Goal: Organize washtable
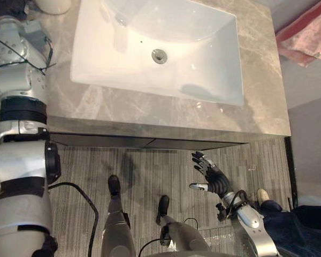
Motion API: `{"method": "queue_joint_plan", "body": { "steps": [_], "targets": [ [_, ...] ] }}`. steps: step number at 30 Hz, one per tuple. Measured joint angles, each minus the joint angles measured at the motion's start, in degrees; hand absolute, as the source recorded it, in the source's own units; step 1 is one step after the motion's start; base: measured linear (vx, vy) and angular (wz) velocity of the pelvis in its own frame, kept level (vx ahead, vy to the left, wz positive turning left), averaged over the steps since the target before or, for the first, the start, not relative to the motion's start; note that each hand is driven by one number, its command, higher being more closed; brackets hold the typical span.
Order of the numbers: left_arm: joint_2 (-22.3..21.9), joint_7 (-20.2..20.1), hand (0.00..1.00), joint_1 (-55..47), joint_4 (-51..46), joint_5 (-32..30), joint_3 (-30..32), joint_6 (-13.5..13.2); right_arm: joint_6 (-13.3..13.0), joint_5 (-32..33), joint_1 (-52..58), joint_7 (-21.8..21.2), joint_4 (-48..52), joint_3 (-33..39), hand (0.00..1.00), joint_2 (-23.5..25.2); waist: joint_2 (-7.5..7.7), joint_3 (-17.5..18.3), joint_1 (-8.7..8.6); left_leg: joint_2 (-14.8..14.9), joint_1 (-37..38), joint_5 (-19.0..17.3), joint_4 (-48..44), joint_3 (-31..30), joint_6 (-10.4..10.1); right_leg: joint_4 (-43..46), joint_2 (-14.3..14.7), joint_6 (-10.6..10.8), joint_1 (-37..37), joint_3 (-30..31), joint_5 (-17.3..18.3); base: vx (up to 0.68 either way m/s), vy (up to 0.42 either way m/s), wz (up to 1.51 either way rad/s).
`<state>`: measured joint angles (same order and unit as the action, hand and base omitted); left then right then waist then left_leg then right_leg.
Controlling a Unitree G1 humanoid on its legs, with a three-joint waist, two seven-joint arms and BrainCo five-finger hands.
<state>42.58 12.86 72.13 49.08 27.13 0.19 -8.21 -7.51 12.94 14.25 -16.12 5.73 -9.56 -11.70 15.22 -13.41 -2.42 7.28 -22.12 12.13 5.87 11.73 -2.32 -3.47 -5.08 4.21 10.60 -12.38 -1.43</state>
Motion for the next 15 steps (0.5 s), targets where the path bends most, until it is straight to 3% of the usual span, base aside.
{"method": "queue_joint_plan", "body": {
  "steps": [15],
  "targets": [
    [0.4,-0.3,1.0,-0.6,2.0,0.8,0.6,-1.0,-0.8,0.6,0.0,-0.3,0.1,0.0,0.0,0.0,-0.26,-0.3,-0.64,-0.3,1.2,0.2,-0.3,0.0,0.2,-0.8,-0.1,0.1,-1.6,-0.3,-0.4,0.0,0.01,0.0]
  ]
}}
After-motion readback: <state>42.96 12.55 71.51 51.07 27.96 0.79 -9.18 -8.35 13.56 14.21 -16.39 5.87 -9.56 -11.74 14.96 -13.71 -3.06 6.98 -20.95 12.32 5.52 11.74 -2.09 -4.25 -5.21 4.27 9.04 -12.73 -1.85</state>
